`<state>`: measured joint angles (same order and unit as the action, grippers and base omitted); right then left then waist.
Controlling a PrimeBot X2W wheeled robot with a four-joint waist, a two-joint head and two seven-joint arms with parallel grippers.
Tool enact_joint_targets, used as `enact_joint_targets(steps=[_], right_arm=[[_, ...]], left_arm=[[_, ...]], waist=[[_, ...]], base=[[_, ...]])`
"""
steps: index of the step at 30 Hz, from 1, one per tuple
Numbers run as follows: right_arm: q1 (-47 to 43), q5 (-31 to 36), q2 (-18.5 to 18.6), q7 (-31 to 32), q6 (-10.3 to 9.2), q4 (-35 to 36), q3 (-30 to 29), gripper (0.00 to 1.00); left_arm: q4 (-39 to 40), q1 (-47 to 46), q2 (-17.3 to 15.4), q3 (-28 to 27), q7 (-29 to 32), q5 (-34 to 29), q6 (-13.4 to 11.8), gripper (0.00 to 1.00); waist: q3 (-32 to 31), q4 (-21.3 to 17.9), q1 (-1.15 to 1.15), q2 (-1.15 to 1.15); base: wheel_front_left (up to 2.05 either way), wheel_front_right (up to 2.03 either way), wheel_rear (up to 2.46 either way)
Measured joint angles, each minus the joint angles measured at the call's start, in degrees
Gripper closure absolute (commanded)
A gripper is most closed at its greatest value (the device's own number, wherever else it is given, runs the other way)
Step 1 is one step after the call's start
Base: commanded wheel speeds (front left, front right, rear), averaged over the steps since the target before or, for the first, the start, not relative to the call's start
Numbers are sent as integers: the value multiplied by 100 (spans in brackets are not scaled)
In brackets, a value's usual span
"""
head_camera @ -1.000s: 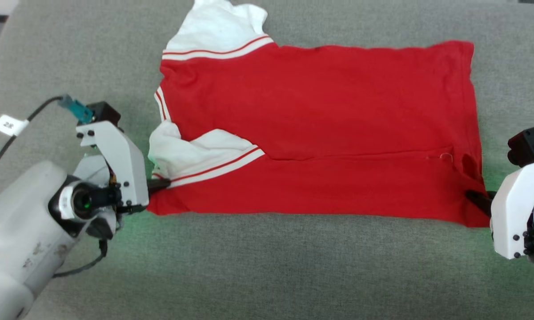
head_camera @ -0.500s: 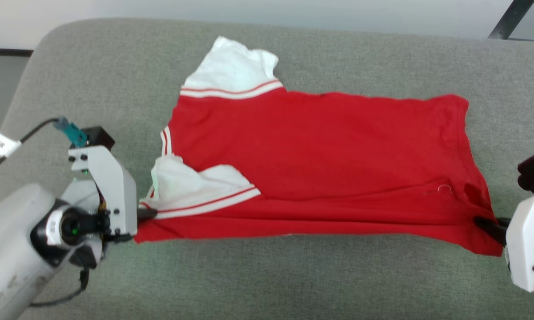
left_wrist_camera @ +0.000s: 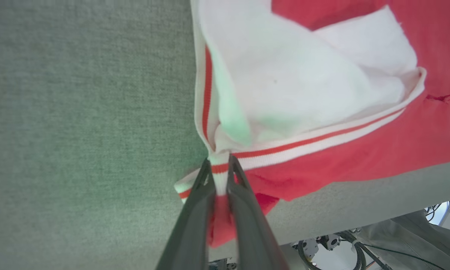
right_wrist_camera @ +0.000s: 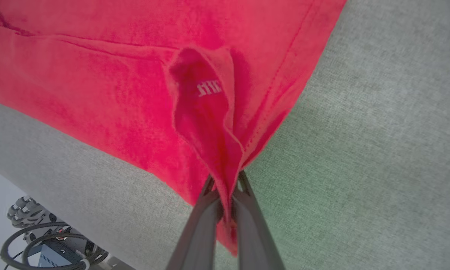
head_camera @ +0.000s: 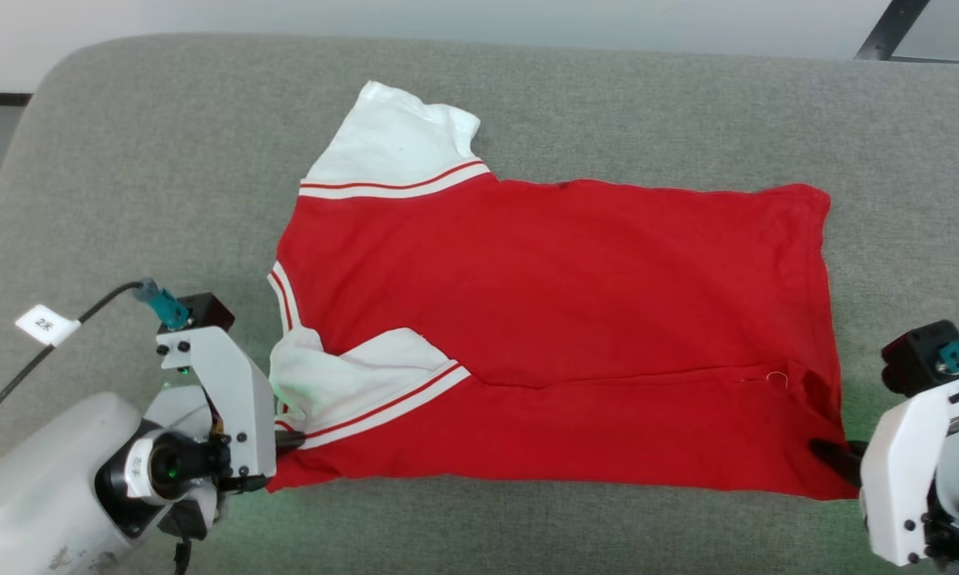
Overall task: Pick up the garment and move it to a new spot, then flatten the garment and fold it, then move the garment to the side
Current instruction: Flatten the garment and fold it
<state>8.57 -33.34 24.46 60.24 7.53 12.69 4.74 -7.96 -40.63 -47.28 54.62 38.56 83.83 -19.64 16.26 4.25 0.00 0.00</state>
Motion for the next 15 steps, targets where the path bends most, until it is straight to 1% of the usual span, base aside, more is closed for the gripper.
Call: enact_joint_targets(steps=[1, 2, 3, 5, 6, 11, 15], right_arm=[[5, 7, -12, -27, 0, -37, 34, 100], [15, 16, -11, -53, 0, -62, 82, 78], [27, 18, -12, -83, 0, -76, 115, 55], [35, 19, -1, -129, 0, -89, 131, 5], [35, 27, 20, -157, 0, -83, 134, 0], [19, 58, 69, -338, 0, 34, -10, 0], [-71, 127, 68, -615, 0, 298, -192, 0]], left_arm=[[-51, 2, 25, -8, -35, 0, 5, 11], [-88, 4, 38, -11, -35, 1, 7, 8], [-103, 5, 35, -10, -34, -1, 7, 0], [-118, -6, -7, -19, -44, -23, -3, 0], [-105, -21, -40, -27, -41, -31, -14, 0], [172, -126, -332, -75, -16, -144, -118, 0], [494, -197, -564, -180, -102, -250, -192, 0]], waist=[[0, -13, 0, 0], [-6, -22, 0, 0], [-18, -29, 0, 0], [-52, -38, 0, 0], [-76, -39, 0, 0], [-229, -38, 0, 0], [-354, -56, 0, 0]], base=[[0, 0, 0], [0, 0, 0], [0, 0, 0], [0, 0, 0], [0, 0, 0], [0, 0, 0], [0, 0, 0]])
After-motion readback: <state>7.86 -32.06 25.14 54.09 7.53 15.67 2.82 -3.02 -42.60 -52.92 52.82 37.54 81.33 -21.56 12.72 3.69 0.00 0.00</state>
